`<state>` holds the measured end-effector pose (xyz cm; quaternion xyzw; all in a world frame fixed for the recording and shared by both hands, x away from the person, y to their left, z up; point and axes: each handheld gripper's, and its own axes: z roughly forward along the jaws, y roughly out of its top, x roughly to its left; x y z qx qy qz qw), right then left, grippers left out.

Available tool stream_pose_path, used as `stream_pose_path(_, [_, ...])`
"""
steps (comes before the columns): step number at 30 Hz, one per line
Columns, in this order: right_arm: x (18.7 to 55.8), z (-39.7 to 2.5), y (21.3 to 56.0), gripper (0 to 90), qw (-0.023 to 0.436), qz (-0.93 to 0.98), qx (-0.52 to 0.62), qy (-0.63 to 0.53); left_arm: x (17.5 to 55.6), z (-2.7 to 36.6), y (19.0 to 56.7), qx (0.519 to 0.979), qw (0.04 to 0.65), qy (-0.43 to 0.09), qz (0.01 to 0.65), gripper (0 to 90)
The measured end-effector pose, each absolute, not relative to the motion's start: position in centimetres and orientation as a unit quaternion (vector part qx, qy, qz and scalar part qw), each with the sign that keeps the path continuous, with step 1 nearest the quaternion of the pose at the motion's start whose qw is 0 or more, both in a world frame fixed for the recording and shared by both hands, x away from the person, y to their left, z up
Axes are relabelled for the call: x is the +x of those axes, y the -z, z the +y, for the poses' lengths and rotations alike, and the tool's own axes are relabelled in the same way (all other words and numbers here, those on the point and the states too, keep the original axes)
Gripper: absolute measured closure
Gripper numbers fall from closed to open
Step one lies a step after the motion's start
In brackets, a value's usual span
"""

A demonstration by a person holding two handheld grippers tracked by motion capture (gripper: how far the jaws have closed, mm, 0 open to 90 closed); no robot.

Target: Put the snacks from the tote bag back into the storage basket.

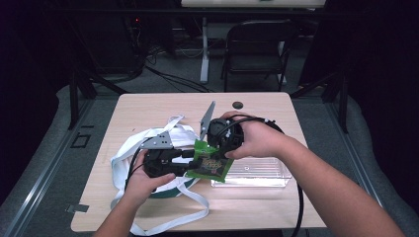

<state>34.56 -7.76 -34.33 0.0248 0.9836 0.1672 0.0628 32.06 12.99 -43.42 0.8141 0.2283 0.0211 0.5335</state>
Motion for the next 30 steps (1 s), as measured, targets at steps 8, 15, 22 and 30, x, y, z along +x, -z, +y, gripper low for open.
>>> stream_pose_path(8, [34.7,-8.3,34.1,74.5,0.071,0.983,0.030,-0.164,32.2,13.2,43.4,0.812,0.533,-0.025,0.235,53.0])
stream_pose_path(15, [34.8,-8.7,34.0,74.5,0.076,0.983,0.036,-0.162,32.3,13.4,43.5,0.811,0.532,-0.027,0.241,51.8])
stream_pose_path(22, [35.1,-9.4,33.6,74.5,0.086,0.983,0.042,-0.158,32.5,13.5,43.6,0.810,0.530,-0.030,0.249,51.6])
stream_pose_path(30, [35.4,-10.1,33.3,74.4,0.095,0.982,0.051,-0.153,32.5,13.6,43.6,0.810,0.529,-0.031,0.252,51.6])
